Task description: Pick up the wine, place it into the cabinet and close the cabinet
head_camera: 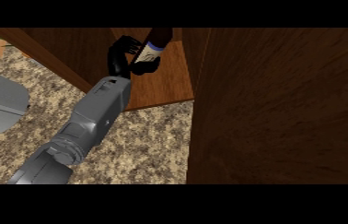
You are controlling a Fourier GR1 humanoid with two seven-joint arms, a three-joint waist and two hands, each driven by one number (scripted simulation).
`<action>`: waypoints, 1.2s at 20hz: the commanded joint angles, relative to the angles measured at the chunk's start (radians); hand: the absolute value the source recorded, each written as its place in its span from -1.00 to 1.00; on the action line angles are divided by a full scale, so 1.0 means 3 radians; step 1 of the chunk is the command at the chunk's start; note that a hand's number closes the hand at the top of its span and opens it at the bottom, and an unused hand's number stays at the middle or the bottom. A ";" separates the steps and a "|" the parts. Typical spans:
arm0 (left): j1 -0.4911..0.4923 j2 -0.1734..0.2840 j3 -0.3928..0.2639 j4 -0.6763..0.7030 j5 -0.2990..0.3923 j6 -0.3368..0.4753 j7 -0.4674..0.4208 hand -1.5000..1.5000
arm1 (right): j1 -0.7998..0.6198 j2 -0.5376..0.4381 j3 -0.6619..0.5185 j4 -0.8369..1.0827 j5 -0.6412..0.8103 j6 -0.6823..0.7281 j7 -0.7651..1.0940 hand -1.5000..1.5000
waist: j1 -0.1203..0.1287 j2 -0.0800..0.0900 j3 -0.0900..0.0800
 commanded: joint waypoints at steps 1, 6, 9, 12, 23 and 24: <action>0.0104 0.0093 -0.0028 0.0057 -0.0035 -0.0195 0.0050 -1.00 | -0.0004 0.0010 0.0045 -0.0070 -0.0003 -0.0006 0.0016 -1.00 | 0.0026 0.0013 -0.0015; 0.0061 0.0143 -0.0030 0.0056 -0.0042 -0.0162 0.0178 -1.00 | 0.0024 0.0032 0.0047 -0.0034 -0.0031 0.0026 -0.0043 -1.00 | 0.0029 0.0027 -0.0009; 0.0070 0.0230 -0.0004 0.0056 -0.0017 -0.0211 0.0200 -1.00 | 0.0039 0.0020 0.0019 -0.0108 -0.0023 -0.0014 0.0011 -1.00 | -0.0001 0.0011 -0.0011; 0.0120 0.0234 -0.0001 0.0056 -0.0016 -0.0332 0.0109 -1.00 | 0.0057 0.0026 0.0056 -0.0124 -0.0020 -0.0028 0.0038 -1.00 | 0.0019 0.0002 -0.0013; 0.0004 0.0299 -0.0182 -0.0077 -0.0199 -0.1116 0.0013 -1.00 | -0.0044 -0.0022 -0.0029 -0.0054 -0.0026 -0.0064 0.0054 -1.00 | 0.0177 -0.0075 -0.0007; 0.0096 0.0254 -0.0133 -0.0144 -0.0150 -0.1199 -0.0134 -1.00 | -0.0015 0.0001 0.0033 -0.0150 -0.0040 -0.0094 0.0125 -1.00 | 0.0184 -0.0089 -0.0011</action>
